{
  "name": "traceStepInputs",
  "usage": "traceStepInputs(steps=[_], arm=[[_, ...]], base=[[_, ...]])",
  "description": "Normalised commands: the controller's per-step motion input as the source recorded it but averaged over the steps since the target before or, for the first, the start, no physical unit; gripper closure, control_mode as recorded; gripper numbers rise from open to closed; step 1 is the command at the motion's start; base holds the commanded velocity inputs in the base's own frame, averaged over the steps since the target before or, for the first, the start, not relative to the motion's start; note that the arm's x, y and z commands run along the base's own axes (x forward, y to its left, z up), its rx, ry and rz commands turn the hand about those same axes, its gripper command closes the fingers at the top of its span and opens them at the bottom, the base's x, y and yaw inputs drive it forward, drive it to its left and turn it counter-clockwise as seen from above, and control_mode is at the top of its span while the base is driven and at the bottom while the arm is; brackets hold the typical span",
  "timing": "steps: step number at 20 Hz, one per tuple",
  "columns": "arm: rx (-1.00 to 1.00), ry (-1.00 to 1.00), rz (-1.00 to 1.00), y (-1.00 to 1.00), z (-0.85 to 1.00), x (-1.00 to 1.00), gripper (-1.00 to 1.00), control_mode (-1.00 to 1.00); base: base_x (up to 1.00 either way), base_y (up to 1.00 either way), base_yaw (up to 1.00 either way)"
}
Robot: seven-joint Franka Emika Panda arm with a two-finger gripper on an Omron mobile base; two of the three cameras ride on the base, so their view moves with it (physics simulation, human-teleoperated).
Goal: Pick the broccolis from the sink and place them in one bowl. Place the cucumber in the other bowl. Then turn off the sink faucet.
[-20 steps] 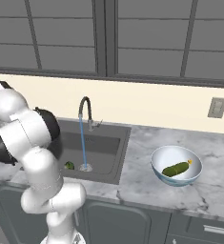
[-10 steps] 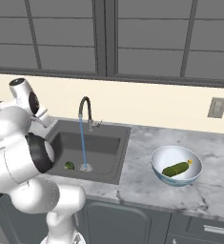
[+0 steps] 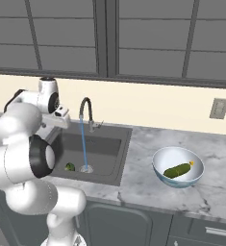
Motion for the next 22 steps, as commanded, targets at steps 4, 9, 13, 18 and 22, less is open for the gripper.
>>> traceStepInputs(steps=[4, 9, 13, 18, 22], arm=[[0.00, 0.00, 0.00, -0.19, -0.20, 0.03, -1.00, -1.00], [0.00, 0.00, 0.00, -0.12, -0.46, 0.00, -1.00, -1.00], [0.00, 0.00, 0.00, -0.04, -0.37, 0.00, -1.00, -1.00], [0.00, 0.00, 0.00, 0.00, -0.32, 0.00, -1.00, -1.00], [0.00, 0.00, 0.00, 0.00, -0.32, 0.00, -1.00, -1.00]], base=[[0.00, 0.00, 0.00], [0.00, 0.00, 0.00], [0.00, 0.00, 0.00], [0.00, 0.00, 0.00], [0.00, 0.00, 0.00]])
